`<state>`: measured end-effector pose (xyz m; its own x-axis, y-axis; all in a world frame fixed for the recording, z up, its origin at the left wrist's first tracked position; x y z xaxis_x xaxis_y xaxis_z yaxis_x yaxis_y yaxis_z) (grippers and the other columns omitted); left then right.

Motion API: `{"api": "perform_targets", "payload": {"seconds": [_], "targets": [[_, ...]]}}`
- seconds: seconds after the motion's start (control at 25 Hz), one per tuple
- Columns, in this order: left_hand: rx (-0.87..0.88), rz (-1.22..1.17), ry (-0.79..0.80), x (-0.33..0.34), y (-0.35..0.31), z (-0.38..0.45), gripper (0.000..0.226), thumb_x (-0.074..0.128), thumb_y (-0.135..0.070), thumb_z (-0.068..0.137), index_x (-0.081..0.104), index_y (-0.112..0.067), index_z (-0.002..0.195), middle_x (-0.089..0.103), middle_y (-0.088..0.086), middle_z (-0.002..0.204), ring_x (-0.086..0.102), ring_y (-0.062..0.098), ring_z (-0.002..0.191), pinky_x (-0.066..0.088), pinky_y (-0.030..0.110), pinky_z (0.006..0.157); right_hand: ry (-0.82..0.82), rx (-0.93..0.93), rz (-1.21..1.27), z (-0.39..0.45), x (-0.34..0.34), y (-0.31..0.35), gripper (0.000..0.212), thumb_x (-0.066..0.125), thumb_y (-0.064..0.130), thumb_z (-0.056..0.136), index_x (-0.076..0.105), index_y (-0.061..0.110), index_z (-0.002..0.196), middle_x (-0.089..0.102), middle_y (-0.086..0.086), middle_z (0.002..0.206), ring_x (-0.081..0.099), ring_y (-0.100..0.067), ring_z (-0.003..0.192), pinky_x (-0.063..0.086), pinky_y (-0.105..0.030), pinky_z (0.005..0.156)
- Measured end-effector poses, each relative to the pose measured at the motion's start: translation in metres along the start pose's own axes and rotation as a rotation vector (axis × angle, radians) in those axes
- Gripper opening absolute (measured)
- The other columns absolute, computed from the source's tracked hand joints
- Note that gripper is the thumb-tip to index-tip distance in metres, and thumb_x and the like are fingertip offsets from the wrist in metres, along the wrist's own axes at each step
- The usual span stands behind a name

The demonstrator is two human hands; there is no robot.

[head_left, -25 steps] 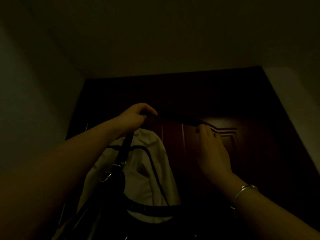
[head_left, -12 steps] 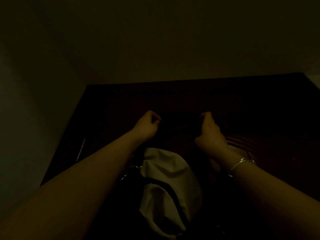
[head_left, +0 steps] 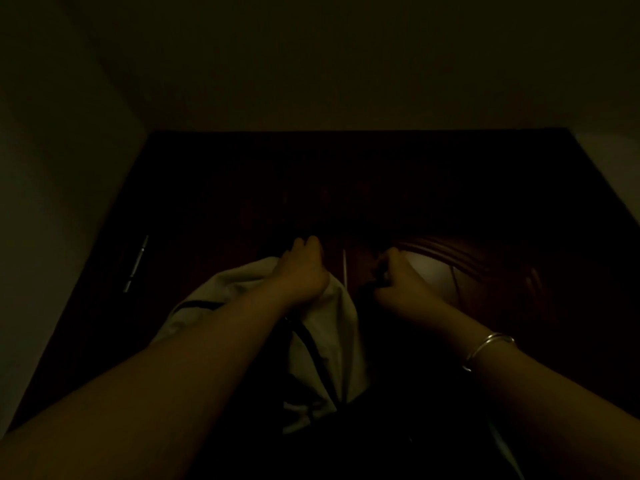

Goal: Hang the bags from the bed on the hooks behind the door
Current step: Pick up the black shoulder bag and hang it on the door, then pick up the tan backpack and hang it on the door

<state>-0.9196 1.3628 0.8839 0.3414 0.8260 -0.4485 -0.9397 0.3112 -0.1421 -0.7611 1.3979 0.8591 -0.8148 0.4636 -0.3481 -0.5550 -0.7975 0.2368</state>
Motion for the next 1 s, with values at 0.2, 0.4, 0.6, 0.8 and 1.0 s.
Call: {"api": "perform_targets", "payload": {"seconds": [0.2,0.4,0.6,0.8,1.0], "targets": [[0.09,0.244,-0.14,-0.013,-0.042,-0.073,0.039,0.045,-0.017,0.088,0.044,-0.011,0.127,0.029,0.014,0.152,0.026,0.037,0.133,0.031,0.048,0.106,-0.08,0.082,0.213,-0.09,-0.054,-0.007,0.017,0.054,0.004,0.083,0.051,0.014,0.096,0.058,0.0,0.088,0.06,-0.018,0.07,0.052,-0.026,0.053],[0.156,-0.213,-0.041,0.024,-0.153,-0.184,0.019,0.049,-0.022,0.087,0.064,-0.01,0.091,0.055,0.006,0.098,0.054,0.025,0.093,0.046,0.036,0.075,-0.083,0.328,0.069,-0.229,-0.129,-0.045,0.012,0.049,0.004,0.084,0.058,0.011,0.089,0.059,-0.003,0.084,0.051,-0.01,0.057,0.038,-0.022,0.048],[0.043,-0.588,0.456,0.136,-0.269,-0.346,0.014,0.051,-0.023,0.087,0.062,-0.016,0.082,0.066,0.004,0.085,0.062,0.017,0.066,0.052,0.034,0.059,0.089,0.723,-0.158,-0.444,-0.196,-0.104,0.016,0.048,0.007,0.084,0.062,0.005,0.092,0.063,-0.008,0.081,0.06,-0.021,0.066,0.049,-0.036,0.058],[0.134,-0.647,0.984,0.231,-0.394,-0.528,0.014,0.055,-0.021,0.085,0.064,-0.015,0.077,0.067,0.008,0.084,0.065,0.023,0.077,0.053,0.034,0.069,0.214,1.249,-0.37,-0.706,-0.291,-0.107,0.019,0.048,0.012,0.087,0.062,0.003,0.096,0.063,-0.01,0.09,0.063,-0.024,0.078,0.052,-0.035,0.066],[0.592,-0.64,1.341,0.255,-0.523,-0.715,0.015,0.054,-0.02,0.086,0.06,-0.02,0.073,0.068,0.012,0.088,0.065,0.029,0.088,0.052,0.039,0.081,0.118,1.656,-0.499,-0.88,-0.378,-0.045,0.019,0.045,0.008,0.084,0.046,0.01,0.065,0.045,-0.007,0.065,0.039,-0.016,0.051,0.037,-0.033,0.058]]}}
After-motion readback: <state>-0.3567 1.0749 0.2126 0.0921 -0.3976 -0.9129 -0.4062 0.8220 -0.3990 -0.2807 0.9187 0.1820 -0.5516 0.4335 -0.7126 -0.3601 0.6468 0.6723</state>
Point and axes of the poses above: each hand's wrist, its own z-axis towards the middle knuckle, its own x-axis out of the palm, y = z × x, the point moved 7 cm from there along z, towards the middle knuckle
